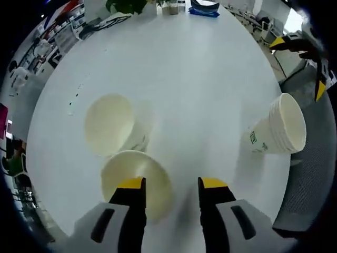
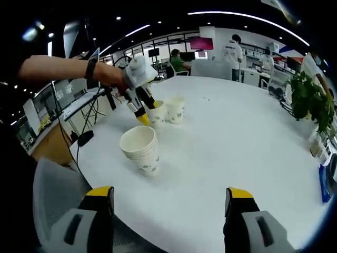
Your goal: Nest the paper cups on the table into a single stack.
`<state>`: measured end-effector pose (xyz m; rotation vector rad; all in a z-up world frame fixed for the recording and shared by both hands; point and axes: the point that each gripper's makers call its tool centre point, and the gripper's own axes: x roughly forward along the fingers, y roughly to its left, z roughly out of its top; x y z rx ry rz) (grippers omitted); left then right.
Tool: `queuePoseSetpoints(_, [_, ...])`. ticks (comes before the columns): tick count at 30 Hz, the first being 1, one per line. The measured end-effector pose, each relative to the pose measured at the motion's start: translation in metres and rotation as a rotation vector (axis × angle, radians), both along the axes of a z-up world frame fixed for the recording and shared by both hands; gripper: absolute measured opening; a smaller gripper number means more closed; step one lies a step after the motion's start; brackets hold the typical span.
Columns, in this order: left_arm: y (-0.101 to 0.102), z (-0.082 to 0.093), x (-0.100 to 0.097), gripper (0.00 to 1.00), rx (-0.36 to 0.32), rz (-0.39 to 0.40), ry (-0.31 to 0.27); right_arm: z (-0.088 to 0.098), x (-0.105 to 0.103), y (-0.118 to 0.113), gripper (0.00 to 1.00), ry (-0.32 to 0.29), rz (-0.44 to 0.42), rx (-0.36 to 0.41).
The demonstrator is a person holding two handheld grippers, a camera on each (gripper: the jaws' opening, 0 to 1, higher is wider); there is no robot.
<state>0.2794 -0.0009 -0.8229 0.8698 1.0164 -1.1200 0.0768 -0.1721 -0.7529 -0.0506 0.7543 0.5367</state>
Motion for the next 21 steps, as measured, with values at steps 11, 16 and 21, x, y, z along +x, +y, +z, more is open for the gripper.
queuePoseSetpoints(11, [0.003, -0.011, 0.010, 0.15, 0.034, 0.009, -0.047, 0.000, -0.004, -0.002, 0.88, 0.005, 0.001, 0.002])
queuePoseSetpoints(16, [0.001, -0.010, 0.014, 0.07, 0.030, 0.010, -0.053, 0.001, -0.008, -0.004, 0.88, 0.006, 0.007, 0.001])
queuePoseSetpoints(21, [0.004, -0.012, 0.017, 0.00, 0.049, -0.028, -0.108, 0.004, -0.009, -0.007, 0.88, 0.000, 0.005, 0.003])
